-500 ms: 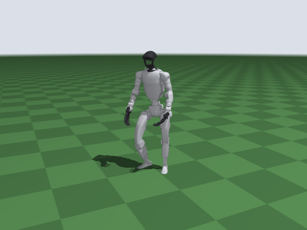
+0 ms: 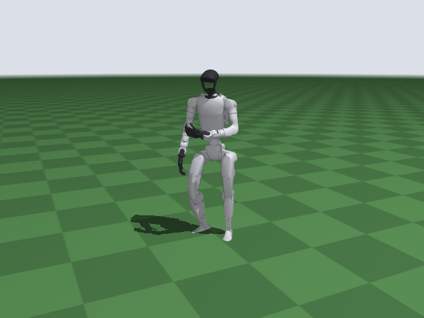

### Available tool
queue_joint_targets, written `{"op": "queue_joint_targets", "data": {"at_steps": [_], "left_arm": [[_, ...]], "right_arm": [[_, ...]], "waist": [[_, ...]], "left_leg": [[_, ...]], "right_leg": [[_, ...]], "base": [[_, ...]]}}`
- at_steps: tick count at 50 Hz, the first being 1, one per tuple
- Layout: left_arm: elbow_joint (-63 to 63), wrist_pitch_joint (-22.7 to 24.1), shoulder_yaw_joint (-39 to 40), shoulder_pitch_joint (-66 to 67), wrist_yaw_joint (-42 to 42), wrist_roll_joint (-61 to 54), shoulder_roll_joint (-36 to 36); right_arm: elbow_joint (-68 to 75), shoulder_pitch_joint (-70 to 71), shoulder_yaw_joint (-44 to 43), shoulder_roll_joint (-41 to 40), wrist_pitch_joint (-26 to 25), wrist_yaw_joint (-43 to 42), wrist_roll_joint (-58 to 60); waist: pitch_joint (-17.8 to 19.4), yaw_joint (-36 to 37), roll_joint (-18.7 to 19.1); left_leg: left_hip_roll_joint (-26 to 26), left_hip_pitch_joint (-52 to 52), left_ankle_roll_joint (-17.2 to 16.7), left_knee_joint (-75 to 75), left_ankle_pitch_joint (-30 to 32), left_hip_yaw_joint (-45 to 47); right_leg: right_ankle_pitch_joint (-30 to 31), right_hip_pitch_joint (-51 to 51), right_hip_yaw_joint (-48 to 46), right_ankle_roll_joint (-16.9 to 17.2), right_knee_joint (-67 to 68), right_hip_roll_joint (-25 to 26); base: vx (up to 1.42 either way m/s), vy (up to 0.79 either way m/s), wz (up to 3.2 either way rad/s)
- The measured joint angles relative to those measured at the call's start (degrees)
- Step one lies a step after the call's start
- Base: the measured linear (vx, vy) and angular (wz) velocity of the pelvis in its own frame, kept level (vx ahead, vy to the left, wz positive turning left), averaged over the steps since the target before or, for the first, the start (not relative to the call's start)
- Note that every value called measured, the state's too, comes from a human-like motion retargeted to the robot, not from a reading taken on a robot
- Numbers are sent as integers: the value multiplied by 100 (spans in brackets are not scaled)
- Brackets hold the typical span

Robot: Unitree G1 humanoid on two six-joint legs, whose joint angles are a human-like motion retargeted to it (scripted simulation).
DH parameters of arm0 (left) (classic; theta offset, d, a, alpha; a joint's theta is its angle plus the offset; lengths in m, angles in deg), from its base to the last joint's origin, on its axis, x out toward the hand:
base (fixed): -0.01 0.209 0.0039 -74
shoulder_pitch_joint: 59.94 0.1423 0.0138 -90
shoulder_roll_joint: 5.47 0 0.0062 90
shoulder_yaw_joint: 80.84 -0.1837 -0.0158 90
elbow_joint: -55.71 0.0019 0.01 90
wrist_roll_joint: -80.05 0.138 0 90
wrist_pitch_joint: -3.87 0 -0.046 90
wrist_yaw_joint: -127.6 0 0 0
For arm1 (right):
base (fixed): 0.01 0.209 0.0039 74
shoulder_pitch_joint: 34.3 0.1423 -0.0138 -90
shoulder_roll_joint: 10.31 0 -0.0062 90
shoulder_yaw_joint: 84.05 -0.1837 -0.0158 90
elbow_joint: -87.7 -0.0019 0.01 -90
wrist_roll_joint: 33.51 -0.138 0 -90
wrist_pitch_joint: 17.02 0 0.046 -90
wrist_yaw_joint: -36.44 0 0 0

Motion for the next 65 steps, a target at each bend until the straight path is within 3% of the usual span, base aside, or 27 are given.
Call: {"op": "queue_joint_targets", "data": {"at_steps": [9, 19, 51, 65], "left_arm": [[-772, 105, -869, -948, 62, 108, 89], [-888, 317, -1288, -1498, 297, 158, 72], [-1175, 319, -1392, -1297, 342, -70, 422], [-1248, 149, -1432, -767, 88, -341, 97]], "right_arm": [[46, -92, 224, 49, 53, -93, 234], [-10, -214, 308, 40, 118, -372, 387], [-195, -595, 323, -30, 195, -990, 596], [-452, -646, 228, -131, 234, -949, 490]], "waist": [[-14, 202, -42], [-49, 318, -86], [1, 522, -130], [75, 655, -172]], "left_leg": [[48, -46, -20, 186, -107, -130], [32, -96, -47, 331, -209, -227], [-257, -283, -23, 719, -540, -619], [-460, -491, 99, 1104, -812, -789]], "right_leg": [[43, 124, -92, 39, -106, 15], [15, 163, -155, 76, -44, -52], [-357, 72, -336, 38, 723, -597], [-434, -24, -341, 21, 1154, -926]], "base": [[0, 0, 0], [0, 0, 0], [0, 1, 5], [0, 4, 20]]}}
